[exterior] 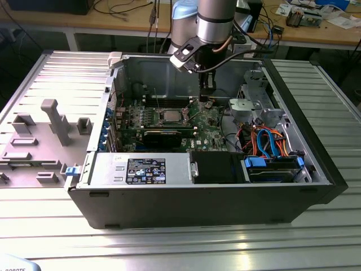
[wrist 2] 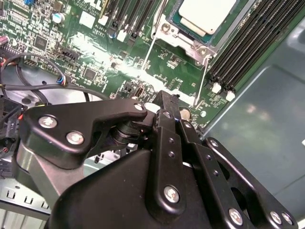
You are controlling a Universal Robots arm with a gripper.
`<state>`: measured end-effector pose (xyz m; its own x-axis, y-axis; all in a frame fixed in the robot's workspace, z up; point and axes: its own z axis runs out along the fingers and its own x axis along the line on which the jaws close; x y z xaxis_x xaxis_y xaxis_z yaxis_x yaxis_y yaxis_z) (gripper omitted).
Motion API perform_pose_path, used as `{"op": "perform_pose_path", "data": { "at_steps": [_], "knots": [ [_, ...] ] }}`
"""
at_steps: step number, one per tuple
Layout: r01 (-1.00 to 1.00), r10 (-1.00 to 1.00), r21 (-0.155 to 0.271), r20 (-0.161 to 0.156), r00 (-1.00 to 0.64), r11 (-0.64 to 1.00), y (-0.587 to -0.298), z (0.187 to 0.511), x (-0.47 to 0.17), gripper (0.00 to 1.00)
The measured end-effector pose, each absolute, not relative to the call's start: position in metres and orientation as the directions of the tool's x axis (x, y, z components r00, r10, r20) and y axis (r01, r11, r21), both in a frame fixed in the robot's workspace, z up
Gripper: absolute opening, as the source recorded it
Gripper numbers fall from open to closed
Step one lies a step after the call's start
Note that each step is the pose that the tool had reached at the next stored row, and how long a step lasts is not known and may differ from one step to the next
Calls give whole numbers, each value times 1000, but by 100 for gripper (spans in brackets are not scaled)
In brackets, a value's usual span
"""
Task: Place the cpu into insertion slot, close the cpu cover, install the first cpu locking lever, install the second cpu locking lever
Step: 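Close the cpu cover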
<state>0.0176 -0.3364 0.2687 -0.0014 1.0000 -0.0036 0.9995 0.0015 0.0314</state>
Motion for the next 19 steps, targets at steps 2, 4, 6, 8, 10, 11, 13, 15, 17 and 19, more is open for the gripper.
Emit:
{"op": "perform_pose_path", "data": {
  "at_steps": [2, 4, 6, 8, 10, 11, 13, 15, 17, 19],
  "knots": [
    [1000, 1000, 31, -4, -1, 1, -336, 268, 19, 11],
    [1000, 1000, 31, -4, -1, 1, -336, 267, 21, 11],
    [1000, 1000, 31, -4, -1, 1, -336, 267, 24, 11],
    [1000, 1000, 31, -4, -1, 1, -336, 266, 26, 11],
    [1000, 1000, 31, -4, -1, 1, -336, 266, 26, 11],
    [1000, 1000, 31, -4, -1, 1, -336, 266, 26, 11],
    [1000, 1000, 31, -4, -1, 2, -336, 266, 28, 11],
    [1000, 1000, 31, -4, -1, 1, -336, 266, 29, 11],
    [1000, 1000, 31, -4, -1, 1, -336, 266, 31, 11],
    [1000, 1000, 31, -4, -1, 1, -336, 266, 34, 11]
  ]
}}
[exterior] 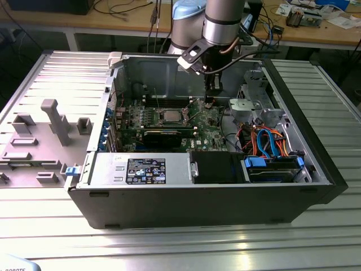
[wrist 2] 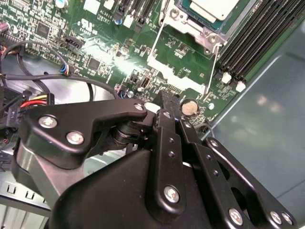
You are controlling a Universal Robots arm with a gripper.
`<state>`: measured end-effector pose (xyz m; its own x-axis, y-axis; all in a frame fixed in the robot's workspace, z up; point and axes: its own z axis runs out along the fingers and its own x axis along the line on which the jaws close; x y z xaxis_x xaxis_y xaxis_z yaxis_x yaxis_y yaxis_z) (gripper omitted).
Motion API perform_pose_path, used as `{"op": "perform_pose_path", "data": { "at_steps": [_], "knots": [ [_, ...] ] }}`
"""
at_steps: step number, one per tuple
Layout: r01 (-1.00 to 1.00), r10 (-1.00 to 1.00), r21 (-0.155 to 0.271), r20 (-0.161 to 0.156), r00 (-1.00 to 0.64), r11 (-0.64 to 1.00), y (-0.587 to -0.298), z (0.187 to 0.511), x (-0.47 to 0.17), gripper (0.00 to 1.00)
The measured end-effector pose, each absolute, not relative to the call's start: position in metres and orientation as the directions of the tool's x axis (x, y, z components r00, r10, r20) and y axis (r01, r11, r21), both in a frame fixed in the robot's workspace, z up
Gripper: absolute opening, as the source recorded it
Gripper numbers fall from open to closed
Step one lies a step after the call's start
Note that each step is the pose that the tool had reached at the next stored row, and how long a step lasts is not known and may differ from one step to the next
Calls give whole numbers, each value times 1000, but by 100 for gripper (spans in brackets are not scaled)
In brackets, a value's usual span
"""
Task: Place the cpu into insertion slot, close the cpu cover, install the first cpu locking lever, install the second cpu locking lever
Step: 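Close the cpu cover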
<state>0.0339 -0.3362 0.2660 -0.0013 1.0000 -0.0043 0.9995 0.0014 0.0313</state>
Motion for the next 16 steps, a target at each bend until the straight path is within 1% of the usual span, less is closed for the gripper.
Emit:
{"op": "perform_pose_path", "data": {
  "at_steps": [4, 13, 16],
  "knots": [
    [1000, 1000, 31, -4, -1, 2, -336, 265, 37, 11],
    [1000, 1000, 26, -4, -1, 1, -336, 247, 39, 11],
    [1000, 1000, 24, -5, -1, 1, -336, 246, 39, 11]
  ]
}}
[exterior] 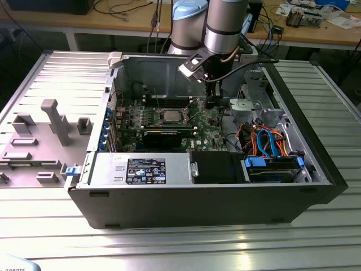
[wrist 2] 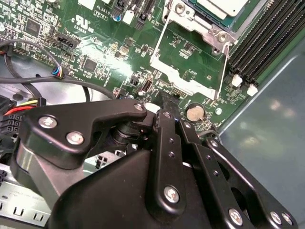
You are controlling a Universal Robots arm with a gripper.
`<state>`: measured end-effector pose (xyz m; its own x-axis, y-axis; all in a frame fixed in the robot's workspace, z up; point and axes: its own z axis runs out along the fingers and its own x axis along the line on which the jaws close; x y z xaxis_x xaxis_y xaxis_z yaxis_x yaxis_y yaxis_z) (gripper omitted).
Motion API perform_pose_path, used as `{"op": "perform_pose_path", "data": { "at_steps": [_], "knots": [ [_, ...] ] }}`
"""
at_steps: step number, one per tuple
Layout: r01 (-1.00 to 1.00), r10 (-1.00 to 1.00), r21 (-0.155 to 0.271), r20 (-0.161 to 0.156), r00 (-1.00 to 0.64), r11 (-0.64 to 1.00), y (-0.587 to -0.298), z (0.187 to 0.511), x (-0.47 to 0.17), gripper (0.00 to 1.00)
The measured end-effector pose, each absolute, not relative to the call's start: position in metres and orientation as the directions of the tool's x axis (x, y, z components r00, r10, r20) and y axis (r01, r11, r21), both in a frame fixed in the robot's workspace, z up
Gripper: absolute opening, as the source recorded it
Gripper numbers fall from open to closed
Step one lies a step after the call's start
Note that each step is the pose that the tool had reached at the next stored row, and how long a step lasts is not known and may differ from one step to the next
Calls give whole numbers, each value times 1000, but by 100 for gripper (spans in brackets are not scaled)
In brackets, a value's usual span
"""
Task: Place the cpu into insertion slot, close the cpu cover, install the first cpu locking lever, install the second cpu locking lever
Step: 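Close the cpu cover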
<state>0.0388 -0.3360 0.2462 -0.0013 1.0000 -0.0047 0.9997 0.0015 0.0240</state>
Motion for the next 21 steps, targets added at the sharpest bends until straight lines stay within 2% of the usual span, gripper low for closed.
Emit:
{"op": "perform_pose_path", "data": {
  "at_steps": [21],
  "knots": [
    [1000, 1000, 19, -4, -1, 1, -336, 246, 29, 11]
  ]
}}
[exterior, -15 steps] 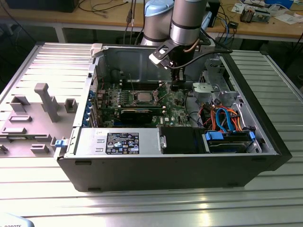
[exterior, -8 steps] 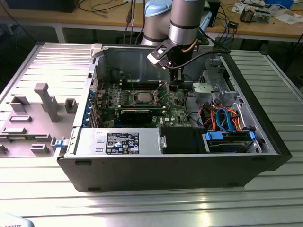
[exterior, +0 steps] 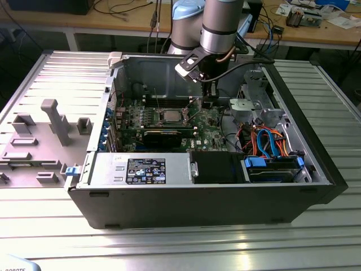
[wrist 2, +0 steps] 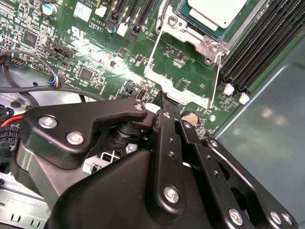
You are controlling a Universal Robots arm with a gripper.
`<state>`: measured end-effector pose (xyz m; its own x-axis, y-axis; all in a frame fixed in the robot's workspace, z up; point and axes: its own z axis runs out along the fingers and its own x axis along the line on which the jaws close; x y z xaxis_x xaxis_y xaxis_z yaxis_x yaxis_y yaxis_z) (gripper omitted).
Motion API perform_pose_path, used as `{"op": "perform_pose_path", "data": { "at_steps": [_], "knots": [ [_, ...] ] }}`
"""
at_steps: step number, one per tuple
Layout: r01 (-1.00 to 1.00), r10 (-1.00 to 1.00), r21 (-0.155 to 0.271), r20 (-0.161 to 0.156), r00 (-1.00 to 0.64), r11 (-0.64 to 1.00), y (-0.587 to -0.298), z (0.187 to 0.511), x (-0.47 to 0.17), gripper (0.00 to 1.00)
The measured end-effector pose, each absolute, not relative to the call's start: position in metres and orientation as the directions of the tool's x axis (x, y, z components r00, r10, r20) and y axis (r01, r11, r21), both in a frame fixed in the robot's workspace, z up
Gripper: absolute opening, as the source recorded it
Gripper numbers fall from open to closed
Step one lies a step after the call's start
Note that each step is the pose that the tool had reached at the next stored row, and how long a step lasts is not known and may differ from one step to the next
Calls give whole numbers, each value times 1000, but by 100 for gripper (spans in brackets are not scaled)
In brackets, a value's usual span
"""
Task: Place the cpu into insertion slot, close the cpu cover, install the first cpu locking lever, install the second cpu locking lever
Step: 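Close the cpu cover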
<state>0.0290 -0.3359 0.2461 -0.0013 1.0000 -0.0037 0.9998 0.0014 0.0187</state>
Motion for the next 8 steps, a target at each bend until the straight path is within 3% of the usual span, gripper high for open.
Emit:
{"op": "perform_pose_path", "data": {
  "at_steps": [8],
  "knots": [
    [1000, 1000, 19, -4, -1, 1, -336, 246, 28, 11]
  ]
}}
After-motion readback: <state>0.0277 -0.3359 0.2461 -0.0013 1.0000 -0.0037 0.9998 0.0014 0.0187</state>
